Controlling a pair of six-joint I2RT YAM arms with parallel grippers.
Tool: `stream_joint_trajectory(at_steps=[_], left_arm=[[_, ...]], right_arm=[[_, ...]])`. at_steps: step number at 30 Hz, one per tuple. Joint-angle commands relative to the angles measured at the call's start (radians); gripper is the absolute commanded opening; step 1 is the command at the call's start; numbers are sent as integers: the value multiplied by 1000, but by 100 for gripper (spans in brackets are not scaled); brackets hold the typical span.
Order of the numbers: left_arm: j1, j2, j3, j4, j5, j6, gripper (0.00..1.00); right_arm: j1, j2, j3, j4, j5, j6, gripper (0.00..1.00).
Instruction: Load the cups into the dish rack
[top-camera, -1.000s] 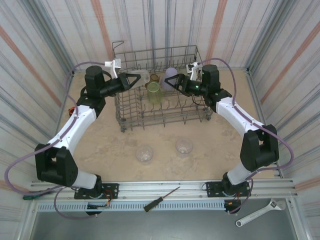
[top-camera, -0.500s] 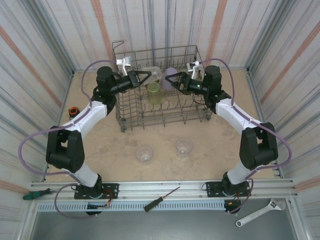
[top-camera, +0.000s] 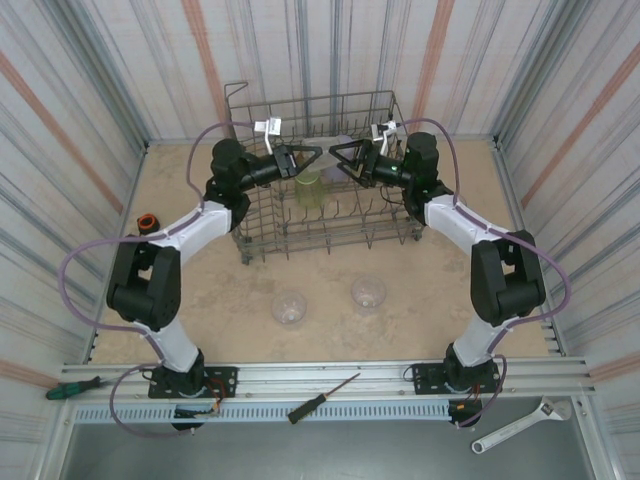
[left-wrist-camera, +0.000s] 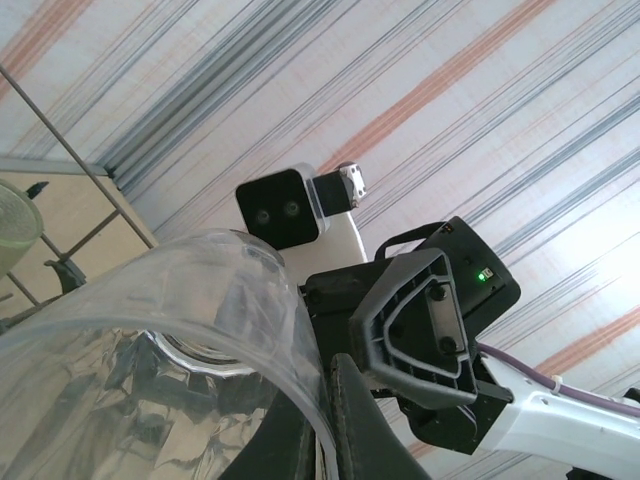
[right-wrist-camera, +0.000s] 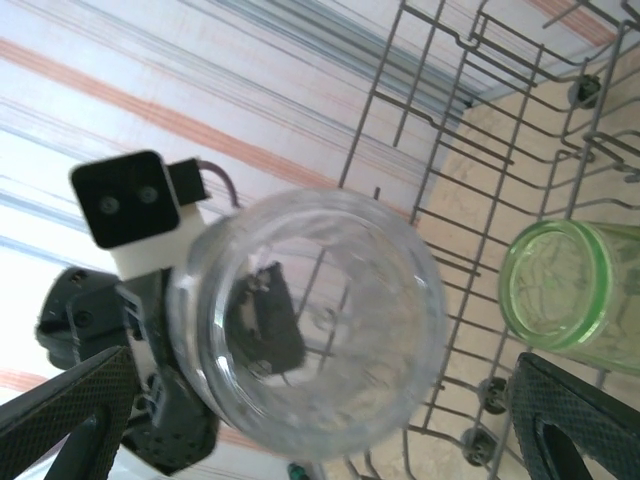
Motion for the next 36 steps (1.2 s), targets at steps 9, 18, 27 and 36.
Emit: stream_joint_trajectory(at_steps=[9, 18, 27, 36], left_arm=[[-27, 36, 22, 176, 12, -63, 0], [-36, 68, 37, 214, 16, -99, 0], [-38, 60, 19, 208, 10, -104, 24], [-36, -22, -7, 47, 4, 9, 85]], right_arm=[[-5, 13, -4, 163, -27, 117, 98], [-5, 20, -16, 214, -33, 156, 73], [-8, 13, -38, 239, -15, 163, 53], [-16, -17, -56, 169, 21, 107, 53]])
